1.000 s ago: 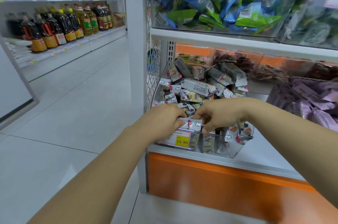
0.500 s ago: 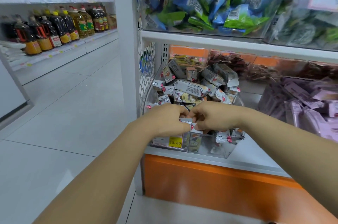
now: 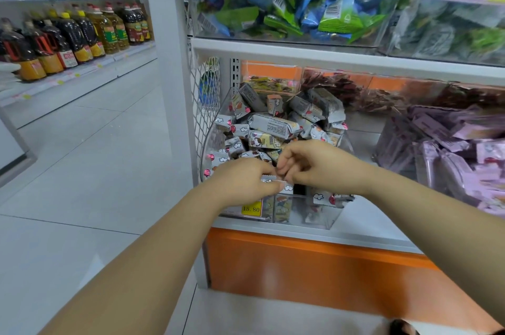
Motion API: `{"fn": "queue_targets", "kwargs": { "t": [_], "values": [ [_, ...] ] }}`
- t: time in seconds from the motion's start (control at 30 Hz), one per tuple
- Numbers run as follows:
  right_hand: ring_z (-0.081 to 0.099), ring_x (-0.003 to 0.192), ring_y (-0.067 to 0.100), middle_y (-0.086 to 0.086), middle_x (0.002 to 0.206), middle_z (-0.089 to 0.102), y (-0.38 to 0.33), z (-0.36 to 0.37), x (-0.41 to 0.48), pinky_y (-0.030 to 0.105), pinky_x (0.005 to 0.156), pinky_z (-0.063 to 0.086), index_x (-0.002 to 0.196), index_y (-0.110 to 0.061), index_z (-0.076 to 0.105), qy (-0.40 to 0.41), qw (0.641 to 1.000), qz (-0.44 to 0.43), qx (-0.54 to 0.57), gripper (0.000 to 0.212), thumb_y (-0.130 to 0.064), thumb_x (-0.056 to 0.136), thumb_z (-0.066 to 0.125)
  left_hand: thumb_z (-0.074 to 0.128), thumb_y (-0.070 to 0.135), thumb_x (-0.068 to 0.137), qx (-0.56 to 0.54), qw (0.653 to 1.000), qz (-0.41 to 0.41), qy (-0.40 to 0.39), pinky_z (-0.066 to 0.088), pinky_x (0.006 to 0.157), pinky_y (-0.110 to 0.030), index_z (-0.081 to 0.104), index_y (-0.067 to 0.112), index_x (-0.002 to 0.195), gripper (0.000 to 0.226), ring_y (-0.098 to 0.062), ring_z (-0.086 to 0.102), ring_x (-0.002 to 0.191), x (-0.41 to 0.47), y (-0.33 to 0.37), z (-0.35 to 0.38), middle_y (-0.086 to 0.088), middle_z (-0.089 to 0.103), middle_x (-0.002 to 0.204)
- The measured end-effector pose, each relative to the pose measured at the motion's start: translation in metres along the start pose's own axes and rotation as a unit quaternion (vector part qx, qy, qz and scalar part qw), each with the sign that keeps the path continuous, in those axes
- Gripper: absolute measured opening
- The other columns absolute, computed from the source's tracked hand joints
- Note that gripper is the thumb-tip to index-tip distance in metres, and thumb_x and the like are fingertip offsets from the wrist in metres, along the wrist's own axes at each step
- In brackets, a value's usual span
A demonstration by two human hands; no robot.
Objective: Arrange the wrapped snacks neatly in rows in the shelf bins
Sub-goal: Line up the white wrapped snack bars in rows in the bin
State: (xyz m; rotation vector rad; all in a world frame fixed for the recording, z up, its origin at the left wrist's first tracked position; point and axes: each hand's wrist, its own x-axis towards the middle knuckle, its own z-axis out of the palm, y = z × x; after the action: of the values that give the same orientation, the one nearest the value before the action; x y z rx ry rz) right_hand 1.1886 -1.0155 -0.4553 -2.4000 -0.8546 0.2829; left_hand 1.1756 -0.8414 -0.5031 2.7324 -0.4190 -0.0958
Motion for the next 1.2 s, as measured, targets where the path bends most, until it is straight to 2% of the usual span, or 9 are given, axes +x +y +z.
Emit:
{"fn": "queue_targets", "kwargs": {
  "t": [0.1,0.17,0.3,0.47,0.6,0.83,0.9,1.03,1.2],
  "values": [
    [0.064,0.080,-0.004,-0.010,0.098,0.068,-0.003,-0.019,-0.016,0.017,0.079,0.051,0.098,-0.022,0.064,0.058,0.996,-0.022,-0.063,0.030,0.003,0.087,0.053,0.048,0.055,0.090,-0.015,1.000,-0.005,-0.003,0.035,0.059,-0.025,0.061,0.040,0.106,0.025,-0.004,0.048,0.063,0.000,-0.001,0.000,0.007,0.057,0.071],
    [0.061,0.081,-0.001,-0.013,0.111,0.063,-0.003,-0.030,-0.028,0.023,0.082,0.049,0.111,-0.027,0.063,0.017,0.987,-0.012,-0.161,0.038,-0.002,0.083,0.055,0.049,0.053,0.090,-0.019,1.000,-0.006,-0.001,0.033,0.057,-0.025,0.061,0.040,0.105,0.024,-0.003,0.047,0.061,0.000,0.000,0.000,0.009,0.053,0.067],
    [0.045,0.117,0.016,-0.005,0.128,0.053,0.006,-0.022,-0.041,0.033,0.099,0.038,0.132,-0.027,0.050,-0.088,0.945,-0.029,-0.314,0.057,-0.013,0.078,0.064,0.048,0.052,0.091,-0.018,1.000,-0.007,-0.007,0.034,0.057,-0.024,0.060,0.039,0.108,0.025,-0.006,0.051,0.066,-0.001,0.002,-0.001,0.011,0.055,0.072],
    [0.041,0.118,0.015,-0.008,0.131,0.046,0.014,-0.016,-0.043,0.030,0.096,0.038,0.130,-0.031,0.050,-0.050,0.923,-0.071,-0.375,0.047,-0.018,0.085,0.061,0.048,0.052,0.091,-0.021,1.000,-0.007,-0.018,0.043,0.064,-0.026,0.059,0.043,0.109,0.023,-0.013,0.058,0.076,-0.001,0.001,-0.001,0.006,0.063,0.081],
    [0.048,0.108,0.011,-0.008,0.120,0.054,0.017,-0.020,-0.045,0.032,0.089,0.044,0.118,-0.024,0.058,0.010,0.941,-0.103,-0.322,0.035,-0.024,0.084,0.065,0.046,0.055,0.090,-0.024,0.999,0.006,-0.025,0.052,0.082,-0.036,0.057,0.050,0.114,0.027,-0.016,0.063,0.089,0.003,-0.004,0.002,0.004,0.069,0.105],
    [0.061,0.076,0.008,-0.003,0.086,0.065,0.007,-0.017,-0.043,0.023,0.074,0.050,0.109,-0.023,0.058,0.257,0.965,-0.048,-0.011,0.028,-0.023,0.083,0.069,0.046,0.051,0.092,-0.017,0.999,0.009,-0.027,0.047,0.069,-0.028,0.058,0.051,0.113,0.024,-0.020,0.062,0.077,0.001,-0.002,0.001,0.000,0.070,0.092],
    [0.059,0.070,0.009,-0.002,0.079,0.062,0.006,-0.013,-0.037,0.018,0.067,0.047,0.111,-0.031,0.054,0.269,0.963,-0.011,-0.022,0.029,-0.030,0.085,0.067,0.046,0.052,0.092,-0.018,1.000,0.010,-0.024,0.049,0.074,-0.031,0.057,0.050,0.114,0.025,-0.019,0.063,0.079,0.002,-0.003,0.000,0.002,0.070,0.097],
    [0.055,0.062,0.012,-0.002,0.065,0.056,0.009,-0.007,-0.029,0.031,0.062,0.044,0.110,-0.026,0.055,0.260,0.959,0.020,-0.107,0.025,-0.036,0.088,0.061,0.046,0.053,0.091,-0.022,0.999,0.008,-0.030,0.052,0.083,-0.037,0.057,0.050,0.116,0.027,-0.016,0.063,0.091,0.002,-0.003,0.001,0.005,0.068,0.108],
    [0.055,0.061,0.017,-0.005,0.060,0.054,0.007,-0.015,-0.015,0.029,0.054,0.036,0.088,-0.018,0.057,0.208,0.961,0.055,-0.173,0.026,-0.044,0.087,0.060,0.047,0.047,0.095,-0.014,1.000,0.012,-0.017,0.036,0.059,-0.023,0.059,0.043,0.119,0.028,0.000,0.044,0.057,-0.003,0.004,-0.006,0.016,0.050,0.064]
  ]
}}
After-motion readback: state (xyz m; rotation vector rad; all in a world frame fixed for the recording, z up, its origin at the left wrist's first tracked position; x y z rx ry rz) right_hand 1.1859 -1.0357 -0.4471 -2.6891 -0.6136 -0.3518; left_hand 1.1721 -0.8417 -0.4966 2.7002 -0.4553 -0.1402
